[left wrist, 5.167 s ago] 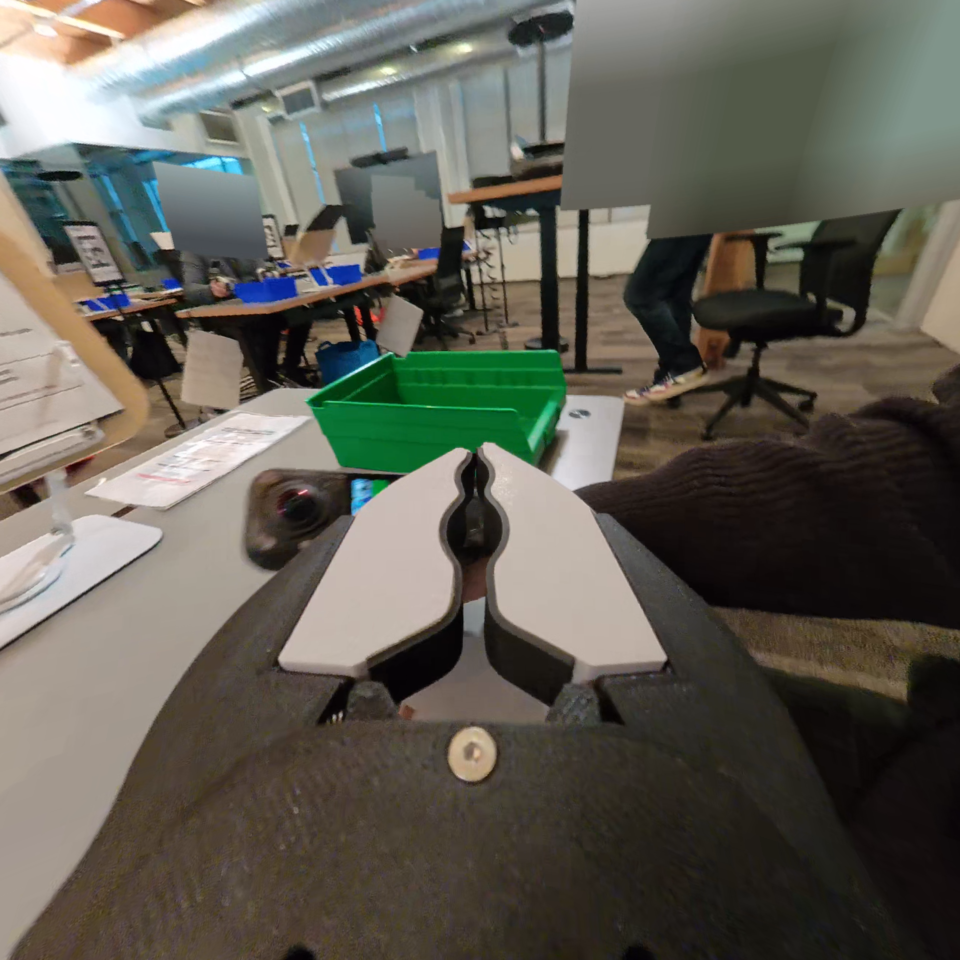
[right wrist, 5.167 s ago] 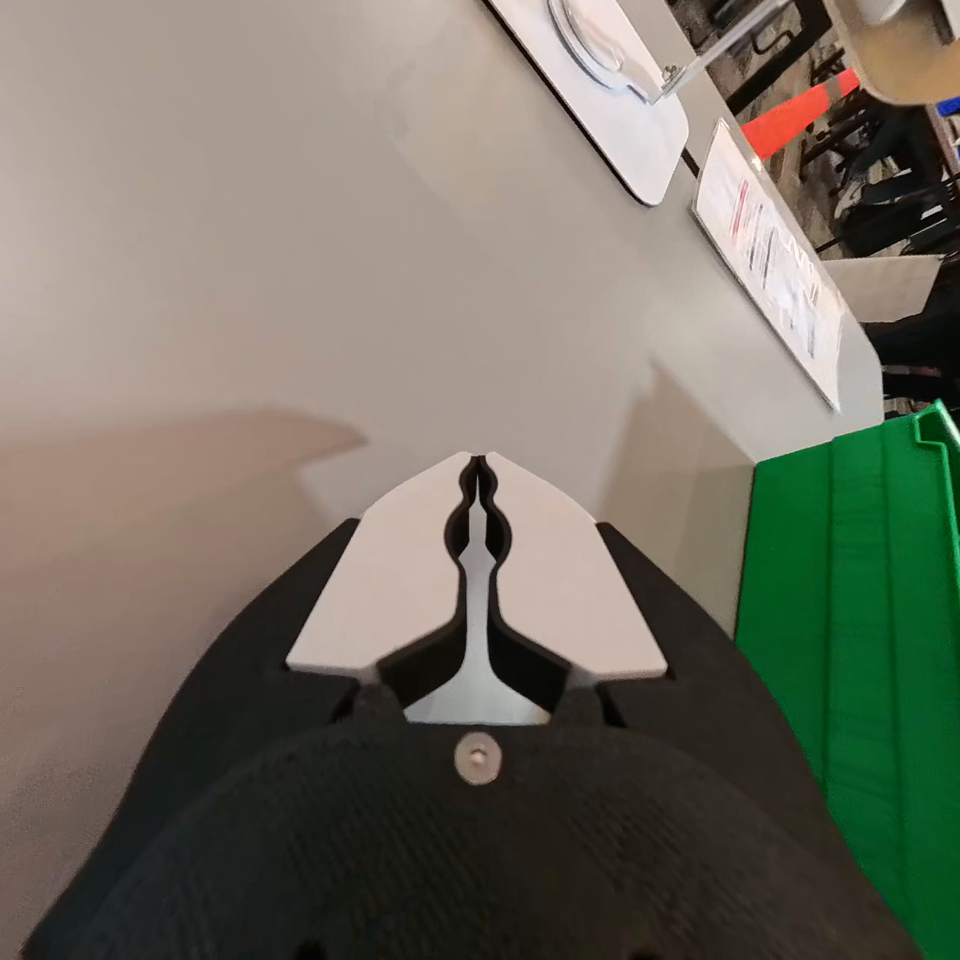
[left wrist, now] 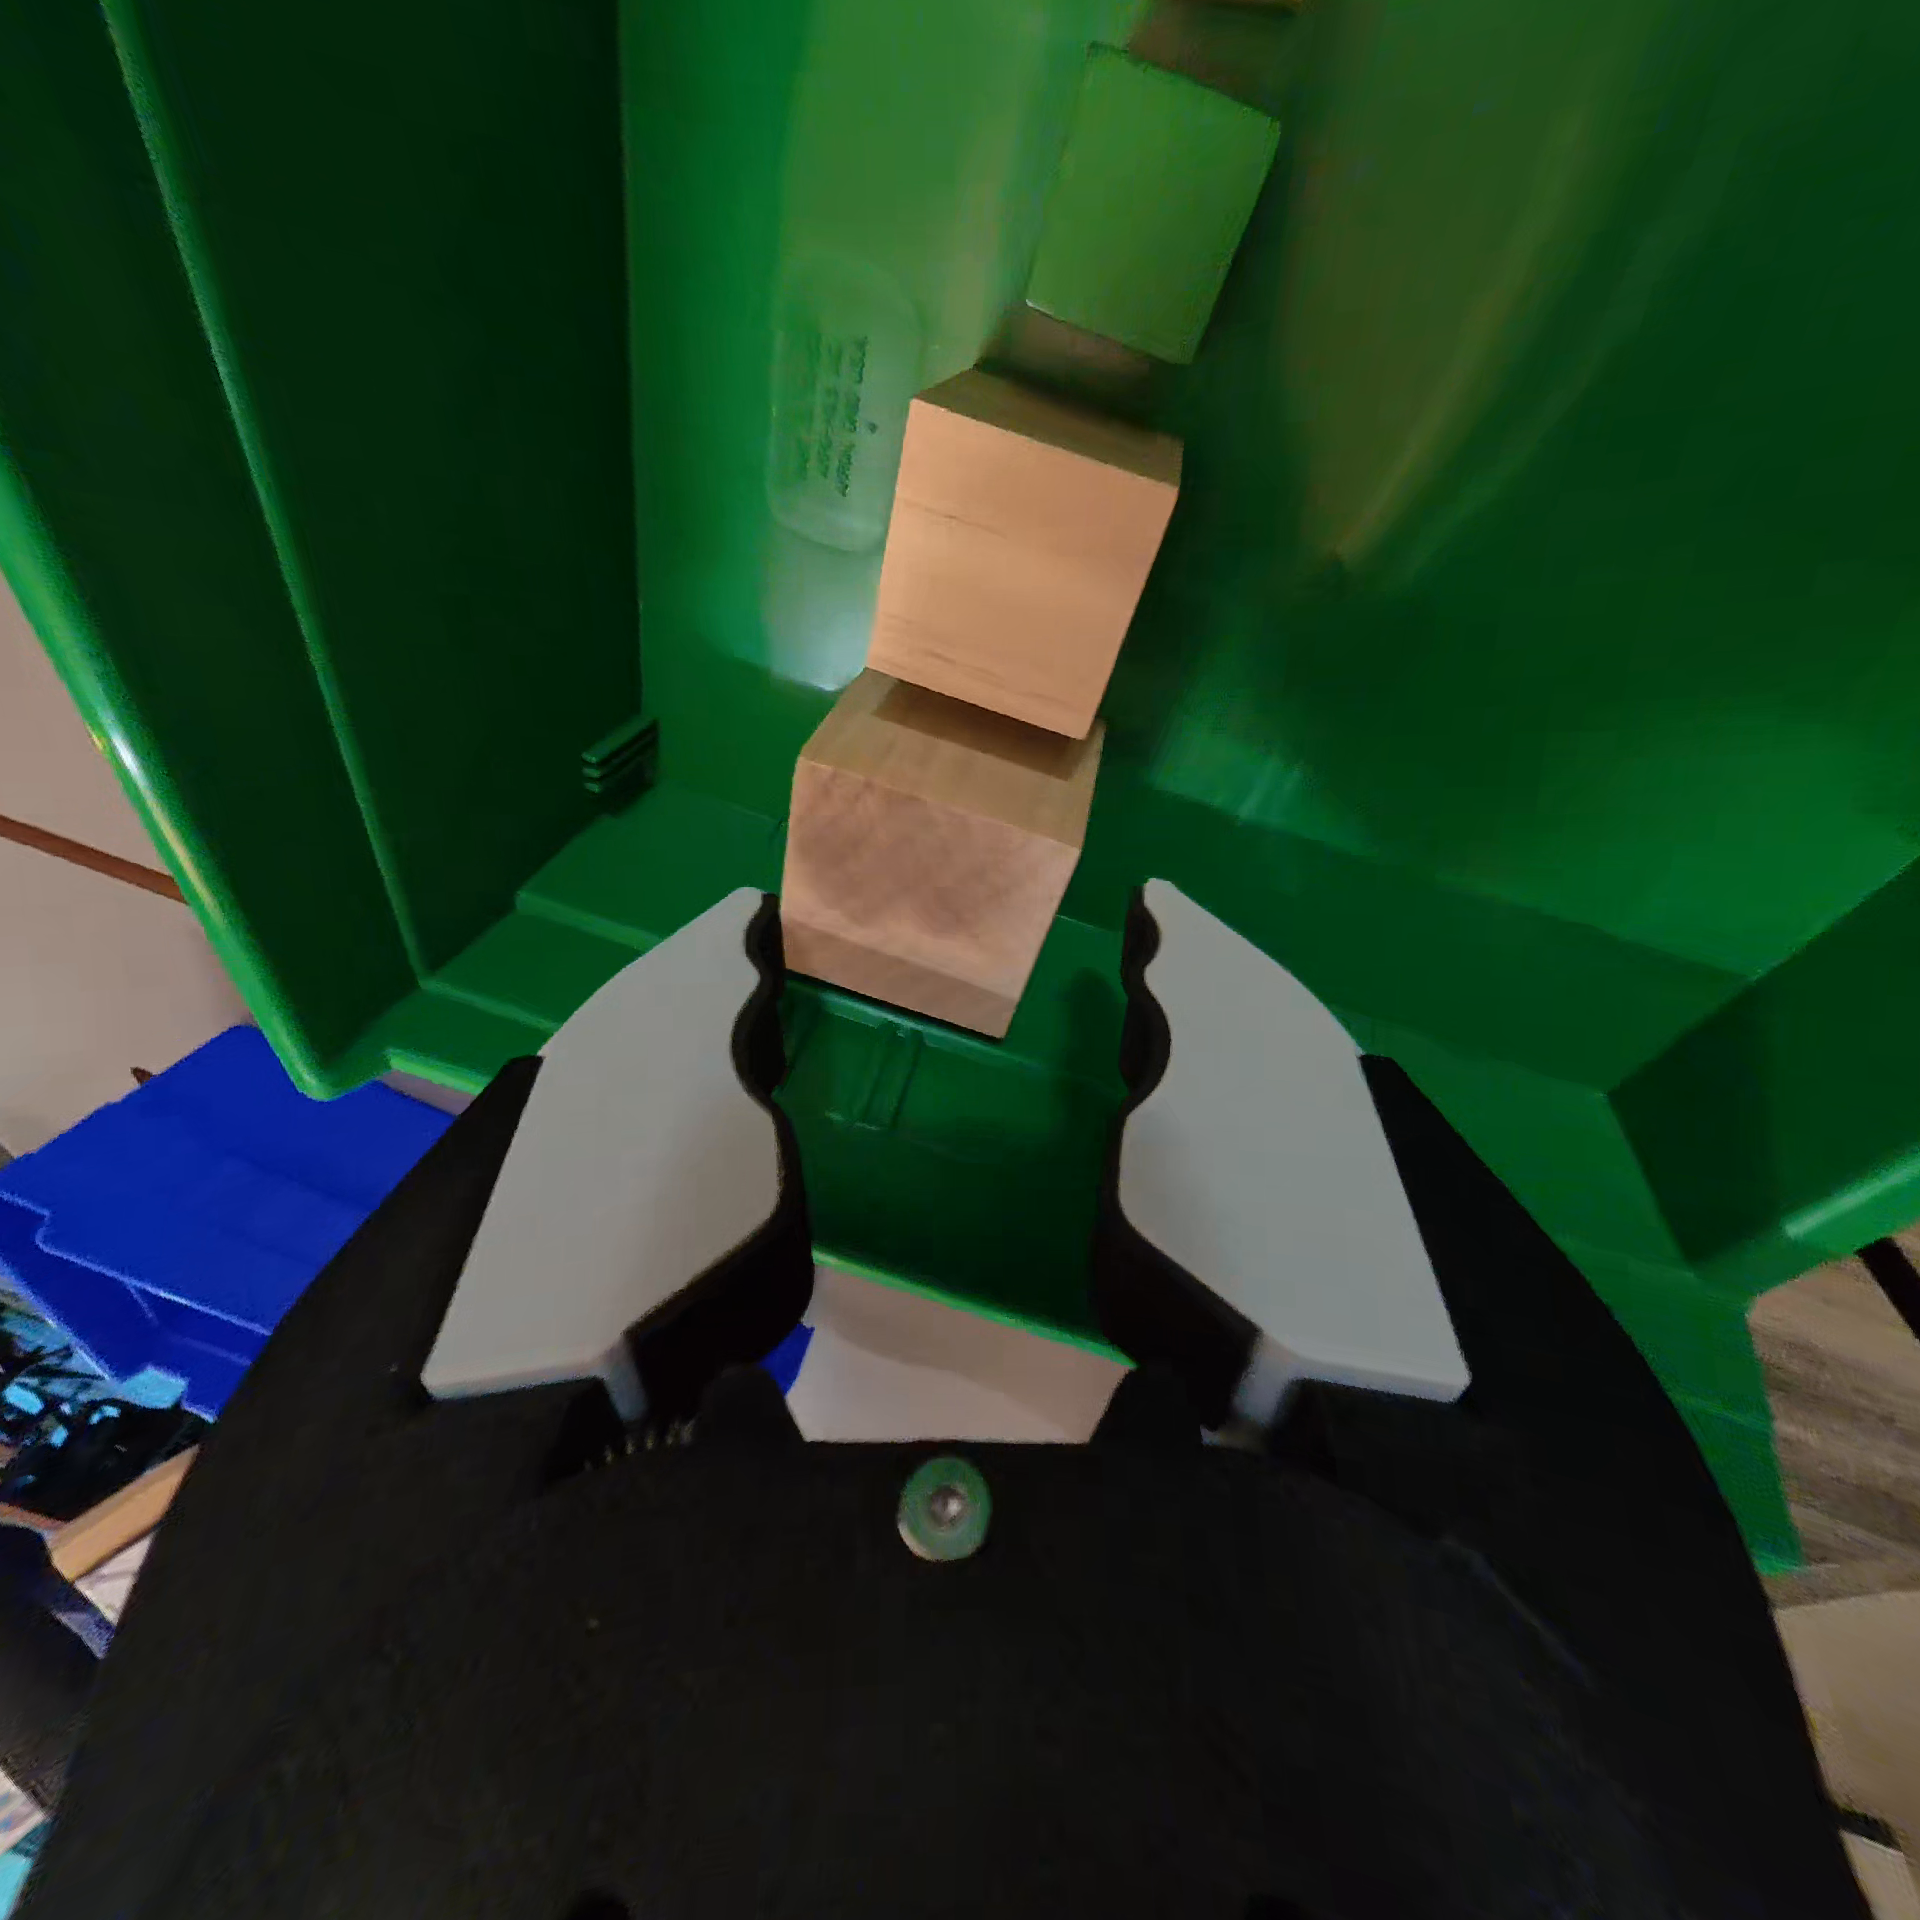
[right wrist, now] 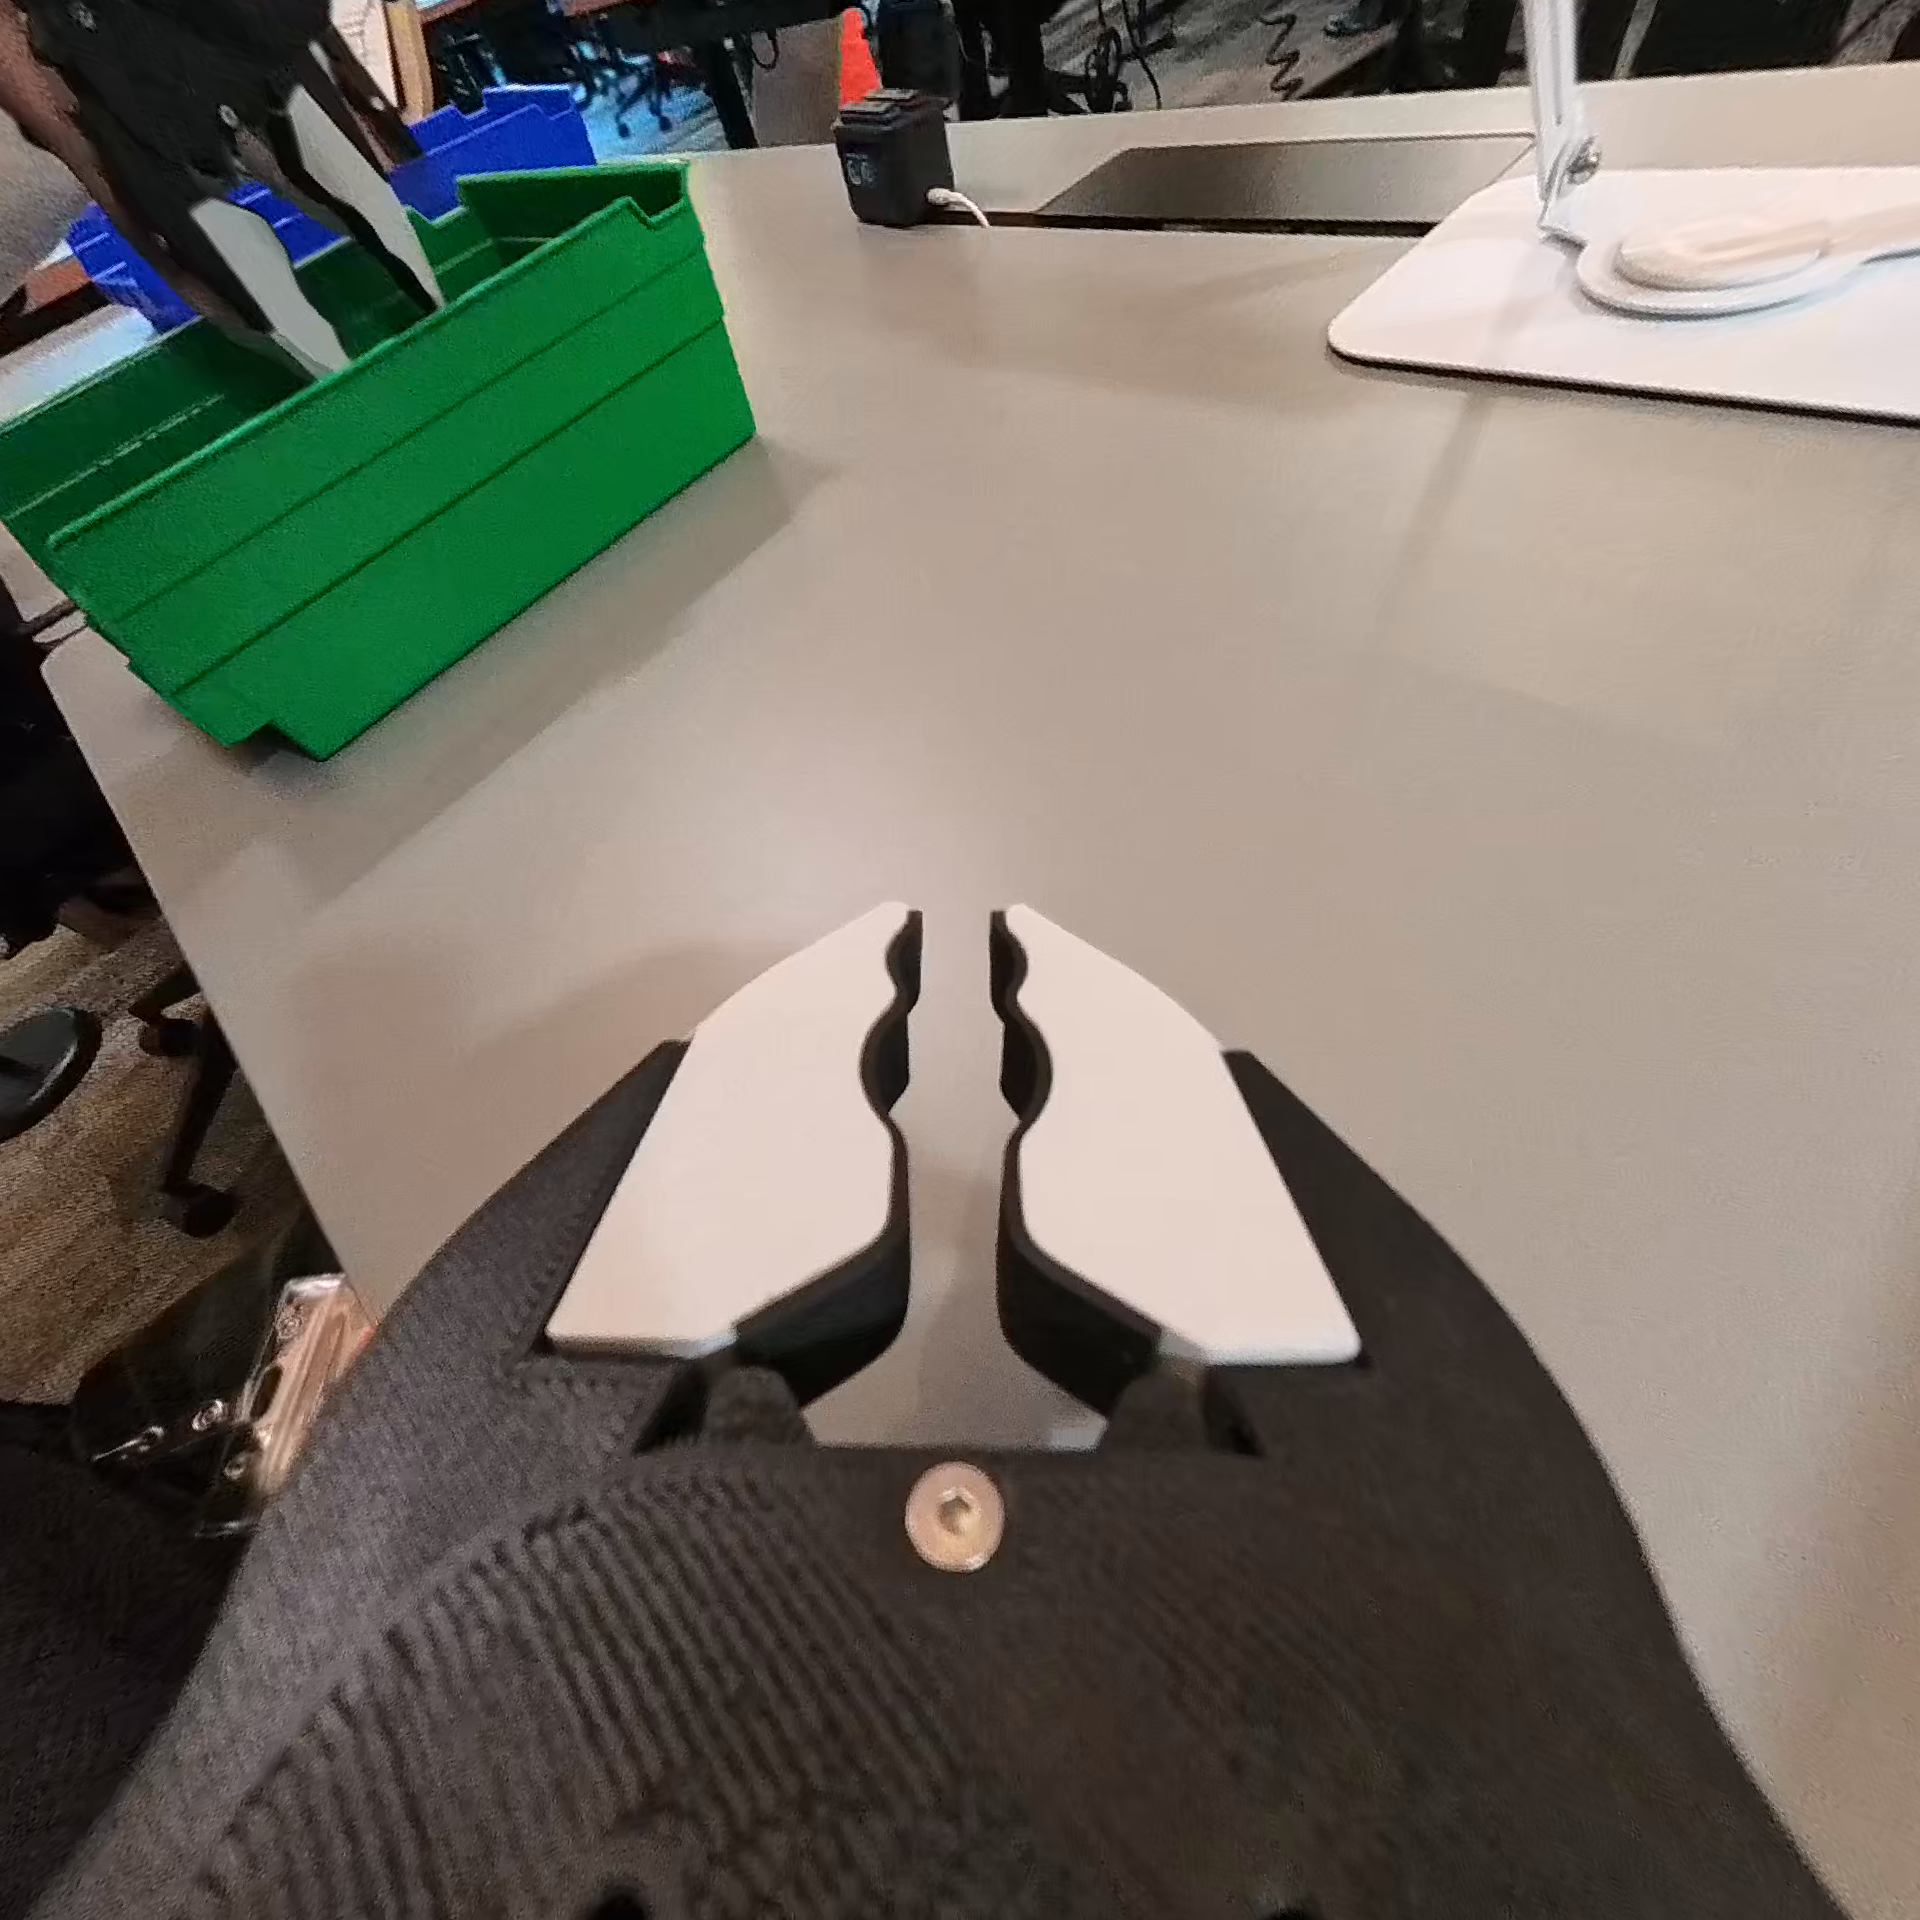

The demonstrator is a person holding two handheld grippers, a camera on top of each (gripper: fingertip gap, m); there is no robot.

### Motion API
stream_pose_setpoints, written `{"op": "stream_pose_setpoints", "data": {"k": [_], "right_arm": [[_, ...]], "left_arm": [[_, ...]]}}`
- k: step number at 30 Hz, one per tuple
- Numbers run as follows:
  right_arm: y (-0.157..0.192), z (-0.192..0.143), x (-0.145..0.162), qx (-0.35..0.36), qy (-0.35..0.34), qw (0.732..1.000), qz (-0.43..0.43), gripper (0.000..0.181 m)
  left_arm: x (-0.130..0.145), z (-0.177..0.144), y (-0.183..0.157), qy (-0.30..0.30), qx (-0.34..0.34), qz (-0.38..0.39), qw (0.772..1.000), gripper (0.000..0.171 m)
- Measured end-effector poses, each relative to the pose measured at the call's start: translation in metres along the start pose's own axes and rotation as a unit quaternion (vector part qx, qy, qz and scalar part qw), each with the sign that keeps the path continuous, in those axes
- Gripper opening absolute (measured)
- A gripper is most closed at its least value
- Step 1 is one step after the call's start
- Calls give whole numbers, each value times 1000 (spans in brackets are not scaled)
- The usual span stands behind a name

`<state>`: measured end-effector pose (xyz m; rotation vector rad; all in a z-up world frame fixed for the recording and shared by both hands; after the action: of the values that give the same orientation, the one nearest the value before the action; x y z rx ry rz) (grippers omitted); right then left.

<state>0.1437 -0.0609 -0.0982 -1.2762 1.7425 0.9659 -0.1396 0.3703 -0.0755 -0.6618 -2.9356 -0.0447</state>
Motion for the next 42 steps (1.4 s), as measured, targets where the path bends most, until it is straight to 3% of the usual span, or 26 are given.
{"op": "stream_pose_setpoints", "data": {"k": [16,27,37,40,42], "right_arm": [[-9,1,-2,10,-6,1000,11,8],[-7,-2,-6,8,-16,1000,13,7],[-5,-8,-11,-4,-29,999,25,7],[-3,-10,-13,-12,-30,999,30,7],[-2,-11,-14,-16,-33,999,29,7]], "left_arm": [[-5,23,10,13,11,27,999,64],[-3,21,9,4,0,47,999,62],[12,-21,0,-15,-38,38,998,62],[12,-45,-9,-53,-62,30,996,62],[9,-66,-18,-109,-75,18,991,61]]}}
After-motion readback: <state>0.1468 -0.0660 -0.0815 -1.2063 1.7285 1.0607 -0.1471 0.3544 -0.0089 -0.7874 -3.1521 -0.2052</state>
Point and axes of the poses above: each gripper's, where its closed fingertips meet, z out along the fingers, x out of its underside, y = z × x across the jaws, the point moved 5 cm from there along -z, back along the fingers, and after that the axes turned 12 degrees about x, right-handed, at the moved point
